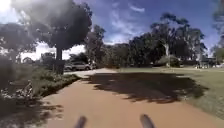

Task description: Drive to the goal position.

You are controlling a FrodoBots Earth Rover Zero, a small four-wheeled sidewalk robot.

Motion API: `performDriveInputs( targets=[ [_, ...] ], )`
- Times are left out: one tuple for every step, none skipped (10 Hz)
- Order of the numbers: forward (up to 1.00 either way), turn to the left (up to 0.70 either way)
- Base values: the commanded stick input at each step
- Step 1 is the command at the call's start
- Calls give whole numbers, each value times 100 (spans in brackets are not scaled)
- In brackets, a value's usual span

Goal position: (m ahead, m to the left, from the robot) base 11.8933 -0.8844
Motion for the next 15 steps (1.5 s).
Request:
performDriveInputs(
  targets=[
    [100, 0],
    [100, 0],
    [100, 0],
    [100, 0],
    [100, 0],
    [100, 0],
    [100, 0],
    [100, 0],
    [100, 0],
    [100, 0],
    [100, 0],
    [100, 0],
    [100, 0],
    [100, 0],
    [100, 0]
  ],
)
